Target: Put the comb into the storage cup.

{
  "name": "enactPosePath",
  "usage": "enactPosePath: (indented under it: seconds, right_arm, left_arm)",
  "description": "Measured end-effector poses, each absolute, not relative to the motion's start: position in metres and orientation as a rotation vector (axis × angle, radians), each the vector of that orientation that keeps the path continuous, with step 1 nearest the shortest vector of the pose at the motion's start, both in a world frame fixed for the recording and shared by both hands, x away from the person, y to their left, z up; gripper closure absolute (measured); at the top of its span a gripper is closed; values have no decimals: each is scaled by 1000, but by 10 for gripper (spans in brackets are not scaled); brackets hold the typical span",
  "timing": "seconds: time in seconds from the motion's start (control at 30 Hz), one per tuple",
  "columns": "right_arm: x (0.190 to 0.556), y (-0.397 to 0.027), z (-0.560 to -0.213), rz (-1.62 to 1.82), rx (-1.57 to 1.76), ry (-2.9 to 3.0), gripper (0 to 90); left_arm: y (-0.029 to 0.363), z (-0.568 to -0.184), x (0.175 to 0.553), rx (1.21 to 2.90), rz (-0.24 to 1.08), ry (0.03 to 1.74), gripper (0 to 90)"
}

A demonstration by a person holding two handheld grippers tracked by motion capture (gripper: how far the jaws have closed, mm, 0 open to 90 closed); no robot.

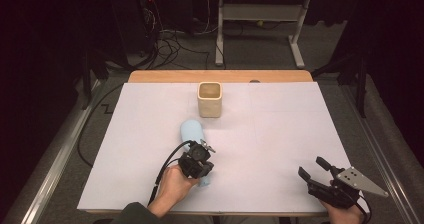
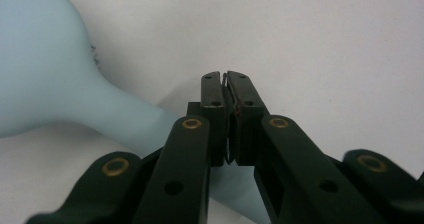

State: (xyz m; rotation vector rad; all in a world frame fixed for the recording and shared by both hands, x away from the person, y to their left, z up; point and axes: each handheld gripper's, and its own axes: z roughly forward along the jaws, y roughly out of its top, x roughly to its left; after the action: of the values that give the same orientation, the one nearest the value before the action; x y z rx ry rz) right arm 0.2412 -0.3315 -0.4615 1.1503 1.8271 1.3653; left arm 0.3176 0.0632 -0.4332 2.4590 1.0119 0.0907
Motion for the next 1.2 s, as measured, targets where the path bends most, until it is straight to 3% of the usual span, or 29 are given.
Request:
enactPosePath:
  seconds: [1.2]
  right_arm:
    - [244,-330,-461,1368,1145,1840,272]
  left_arm:
    - [108,-430,308,2436,156,1119,864]
